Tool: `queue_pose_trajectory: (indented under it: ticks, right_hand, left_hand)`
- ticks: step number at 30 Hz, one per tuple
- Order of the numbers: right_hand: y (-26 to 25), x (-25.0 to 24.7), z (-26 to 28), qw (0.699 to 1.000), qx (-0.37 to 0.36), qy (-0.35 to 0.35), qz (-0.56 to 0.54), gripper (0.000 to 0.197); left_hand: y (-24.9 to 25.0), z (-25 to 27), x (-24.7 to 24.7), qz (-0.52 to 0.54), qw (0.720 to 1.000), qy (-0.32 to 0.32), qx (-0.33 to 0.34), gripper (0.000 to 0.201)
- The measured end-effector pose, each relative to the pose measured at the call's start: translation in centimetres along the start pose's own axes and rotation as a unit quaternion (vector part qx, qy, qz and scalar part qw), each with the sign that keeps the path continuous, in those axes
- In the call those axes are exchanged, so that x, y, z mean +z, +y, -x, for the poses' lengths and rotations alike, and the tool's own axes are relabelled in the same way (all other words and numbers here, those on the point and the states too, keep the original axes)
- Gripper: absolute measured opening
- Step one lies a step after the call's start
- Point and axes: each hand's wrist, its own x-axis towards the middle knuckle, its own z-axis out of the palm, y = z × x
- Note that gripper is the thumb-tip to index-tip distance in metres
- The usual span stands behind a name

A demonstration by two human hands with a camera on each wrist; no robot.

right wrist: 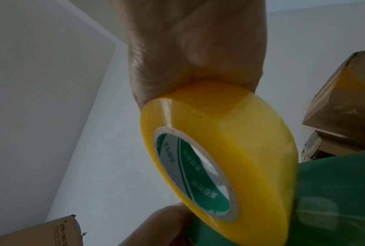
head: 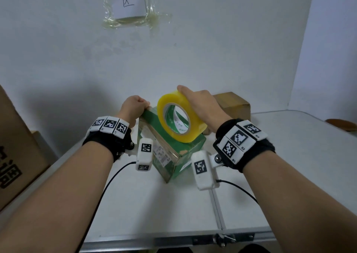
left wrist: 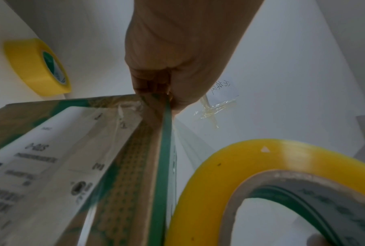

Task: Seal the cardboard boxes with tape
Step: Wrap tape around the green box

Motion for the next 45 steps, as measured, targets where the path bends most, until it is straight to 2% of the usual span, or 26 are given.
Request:
queue_pose_trajectory:
  ticks: [4, 10, 16, 21, 23, 26, 28, 30, 31, 34, 36, 38, 40, 43, 45]
  right_hand:
    - [-0.1, -0.5, 1.0, 1.000, -0.012, -0.007, 0.002, 0.048]
    - [-0.1, -1.2, 1.9, 0.999, -0.036, -0.036, 0.012, 0.043]
    - [-0.2, -1.2, 1.8, 1.000, -0.010, -0.014, -0.011, 0.049]
    - [0.1, -0.8, 1.3, 1.000, -0.003, -0.008, -0.014, 0.050]
    - [0.3, -0.7, 1.0, 1.000, 0.002, -0.005, -0.013, 0.052]
    - [0.4, -0.6, 0.8, 1.000, 0.005, -0.007, -0.017, 0.050]
    - [0.4, -0.6, 0.7, 1.000, 0.008, -0.005, -0.024, 0.050]
    - [0.5, -0.5, 0.5, 1.000, 0.007, -0.005, -0.025, 0.050]
    - [0.5, -0.5, 0.4, 1.000, 0.004, -0.005, -0.023, 0.051]
    - [0.7, -0.3, 0.1, 1.000, -0.004, -0.011, -0.025, 0.052]
    - [0.7, -0.2, -0.2, 1.000, -0.005, -0.010, -0.022, 0.053]
    - [0.9, -0.3, -0.4, 1.000, -0.004, -0.010, -0.017, 0.053]
    - [1.1, -0.4, -0.5, 1.000, -0.003, -0.007, -0.021, 0.054]
    - [1.0, -0.3, -0.7, 1.000, -0.006, -0.009, -0.026, 0.054]
    - [0.8, -0.1, -0.8, 1.000, -0.006, -0.012, -0.023, 0.052]
  left_hand:
    - [0.3, 0.7, 0.1, -0.005, 1.000, 0.001, 0.010, 0.005]
    - [0.9, 1.0, -0.1, -0.006, 1.000, -0.030, -0.008, 0.013]
    - [1.6, 0.9, -0.5, -0.027, 0.995, -0.086, -0.051, 0.012]
    - [2.5, 0.6, -0.7, -0.054, 0.987, -0.119, -0.097, 0.022]
    - [2.4, 0.0, -0.8, -0.065, 0.984, -0.125, -0.107, 0.017]
    - [2.4, -0.6, -0.5, -0.057, 0.981, -0.130, -0.129, 0.002]
    - [2.7, 0.1, -0.6, -0.037, 0.979, -0.126, -0.156, 0.008]
    - [2.3, 0.6, -0.8, -0.005, 0.974, -0.128, -0.188, 0.004]
    - [2.0, 0.8, -1.0, 0.012, 0.972, -0.129, -0.198, 0.010]
    - [1.1, 1.0, -1.2, 0.032, 0.968, -0.131, -0.210, 0.021]
    - [0.4, 0.7, -1.3, 0.036, 0.965, -0.138, -0.218, 0.018]
    - [-0.4, 0.4, -1.6, 0.030, 0.970, -0.134, -0.199, 0.008]
    - [-0.7, 0.1, -1.6, 0.044, 0.977, -0.131, -0.163, 0.025]
    - [0.6, 1.0, -1.1, 0.054, 0.993, -0.081, -0.070, 0.022]
    - [1.7, 1.9, -0.4, 0.044, 0.996, -0.081, -0.014, 0.027]
